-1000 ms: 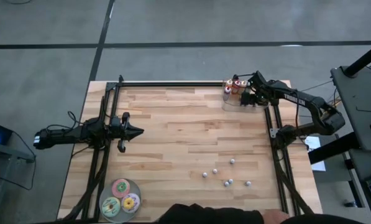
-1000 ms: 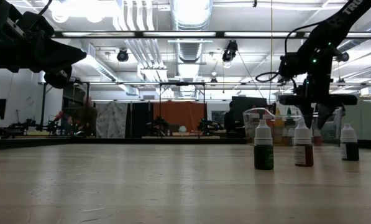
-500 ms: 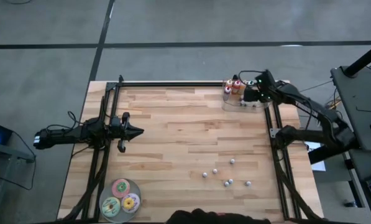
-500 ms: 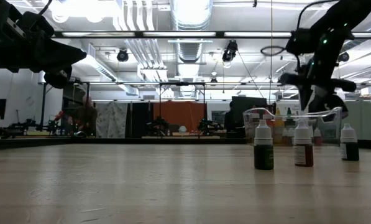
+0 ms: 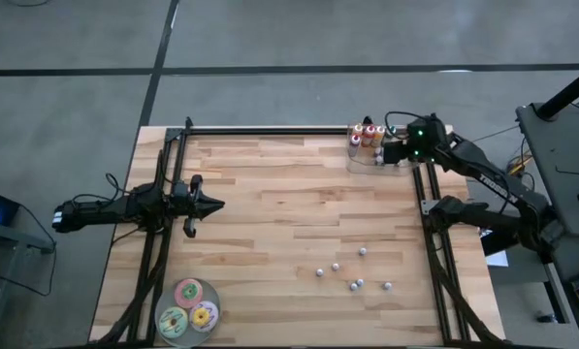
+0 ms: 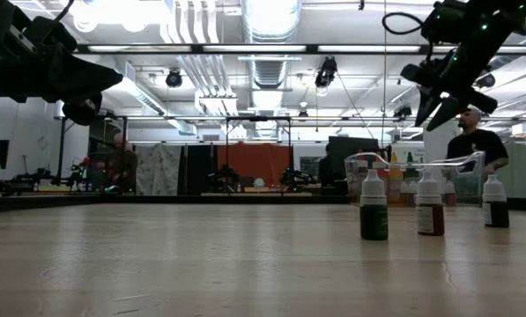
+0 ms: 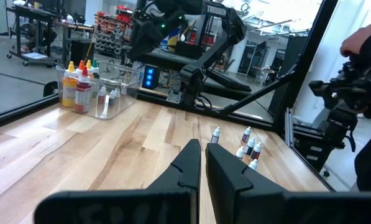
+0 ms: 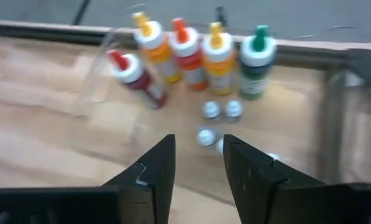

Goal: Pick & Place food coloring
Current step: Put the top small orange food coloring bottle into the bin

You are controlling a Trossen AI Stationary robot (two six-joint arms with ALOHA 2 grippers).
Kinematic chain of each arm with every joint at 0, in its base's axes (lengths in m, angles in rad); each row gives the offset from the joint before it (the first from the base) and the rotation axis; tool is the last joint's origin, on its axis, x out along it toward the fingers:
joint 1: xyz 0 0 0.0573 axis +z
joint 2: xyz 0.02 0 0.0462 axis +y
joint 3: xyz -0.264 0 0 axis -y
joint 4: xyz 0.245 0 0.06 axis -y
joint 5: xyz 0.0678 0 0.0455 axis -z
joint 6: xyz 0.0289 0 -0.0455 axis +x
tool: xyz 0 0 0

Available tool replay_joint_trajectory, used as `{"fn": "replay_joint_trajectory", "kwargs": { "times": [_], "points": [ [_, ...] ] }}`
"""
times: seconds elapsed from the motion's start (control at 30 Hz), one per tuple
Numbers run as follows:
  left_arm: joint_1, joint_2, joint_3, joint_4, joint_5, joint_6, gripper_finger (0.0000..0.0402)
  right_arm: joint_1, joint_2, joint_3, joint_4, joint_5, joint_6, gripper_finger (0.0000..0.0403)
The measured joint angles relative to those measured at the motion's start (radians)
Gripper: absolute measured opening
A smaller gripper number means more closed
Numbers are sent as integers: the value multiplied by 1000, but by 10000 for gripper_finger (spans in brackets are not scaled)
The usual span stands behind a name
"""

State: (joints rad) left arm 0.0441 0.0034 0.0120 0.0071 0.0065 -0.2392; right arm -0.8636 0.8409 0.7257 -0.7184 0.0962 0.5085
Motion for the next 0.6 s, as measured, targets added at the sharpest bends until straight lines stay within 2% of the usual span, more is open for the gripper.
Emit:
{"fn": "replay_joint_trajectory", "kwargs": {
  "times": [0.47,0.6],
  "points": [
    [0,0,0,0,0,0,0,160,-3,0,76,-202,-174,159],
    [0,0,0,0,0,0,0,236,-1,12,81,-212,-176,162]
  ]
}}
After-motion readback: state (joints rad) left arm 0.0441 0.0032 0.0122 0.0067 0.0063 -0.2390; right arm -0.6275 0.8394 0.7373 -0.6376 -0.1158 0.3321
